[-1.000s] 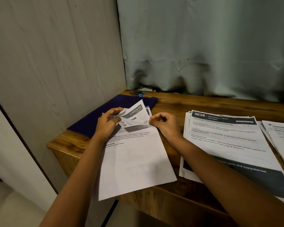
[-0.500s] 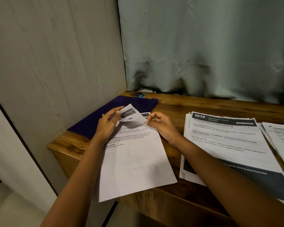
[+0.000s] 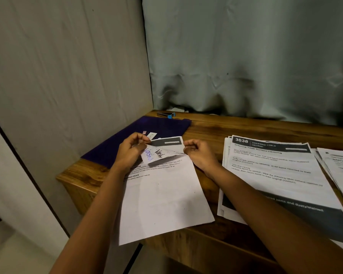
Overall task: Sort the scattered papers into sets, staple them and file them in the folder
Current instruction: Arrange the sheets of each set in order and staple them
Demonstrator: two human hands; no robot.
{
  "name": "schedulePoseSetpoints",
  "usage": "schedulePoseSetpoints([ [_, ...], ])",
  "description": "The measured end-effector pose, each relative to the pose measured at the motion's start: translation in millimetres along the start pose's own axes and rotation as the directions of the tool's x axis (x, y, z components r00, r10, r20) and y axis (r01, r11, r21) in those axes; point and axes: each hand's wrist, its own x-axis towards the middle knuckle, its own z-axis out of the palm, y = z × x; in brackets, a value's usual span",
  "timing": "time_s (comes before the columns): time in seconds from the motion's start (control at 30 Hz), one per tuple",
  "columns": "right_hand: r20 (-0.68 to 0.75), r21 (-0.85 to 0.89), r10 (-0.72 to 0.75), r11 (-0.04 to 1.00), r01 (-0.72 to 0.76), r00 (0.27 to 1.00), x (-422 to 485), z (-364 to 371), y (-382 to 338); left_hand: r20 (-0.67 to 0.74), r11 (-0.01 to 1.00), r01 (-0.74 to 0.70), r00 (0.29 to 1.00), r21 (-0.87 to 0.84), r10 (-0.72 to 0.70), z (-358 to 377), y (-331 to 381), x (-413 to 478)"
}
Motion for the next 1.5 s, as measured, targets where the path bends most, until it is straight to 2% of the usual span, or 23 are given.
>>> schedulePoseSetpoints([
  [0.17,0.014,0.092,0.048,0.995,-0.049,0.999,-1.3,-1.9,-3.7,0.017,0.998,0.017,1.0,-0.056,-0.016,-2.7,-0.9,4.1],
  [0.33,0.03,0.125,0.033,0.991,-0.037,0.999,-3.4,-3.1,-5.1,0.029,0.995,0.039,0.999,-0.094,-0.036,-2.9,-0.2,4.8],
  [0.5,0.063,0.189,0.053,0.98,-0.064,0.997,-6.8,-4.4,-10.1,-0.017,0.992,0.057,0.998,-0.115,-0.06,-2.9,-0.1,3.3],
  [0.63,0.186,0.144,0.084,0.983,-0.112,0.979,-6.1,-3.6,-13.0,-0.041,0.984,0.081,0.995,-0.159,-0.088,-5.1,-0.9,4.9],
  [0.8,0.332,0.061,0.037,0.996,-0.061,0.942,-4.8,-0.4,-6.8,-0.058,0.988,0.092,0.993,-0.122,-0.1,-7.2,1.5,4.0],
  [1.0,0.325,0.027,0.018,0.999,-0.029,0.946,-1.0,3.6,-1.2,-0.065,0.989,0.086,0.993,-0.117,-0.094,-7.5,0.0,4.1],
  [1.13,0.294,0.046,0.028,0.998,-0.044,0.955,-5.2,1.9,-5.1,-0.043,0.977,0.092,0.994,-0.194,-0.102,-5.2,0.7,4.4],
  [1.23,0.276,0.023,0.0,1.0,-0.006,0.961,-10.6,-2.0,-11.3,-0.037,0.978,0.089,0.995,-0.191,-0.098,-4.9,0.7,4.4],
  [1.4,0.293,0.121,-0.039,0.993,0.004,0.955,-12.9,-5.0,-15.8,-0.041,0.981,0.064,0.996,-0.186,-0.073,-4.7,1.5,1.7],
  [1.5,0.302,0.198,-0.006,0.979,-0.057,0.953,-12.2,-8.7,-15.1,-0.062,0.991,0.039,0.997,-0.125,-0.047,-3.0,5.5,0.0],
])
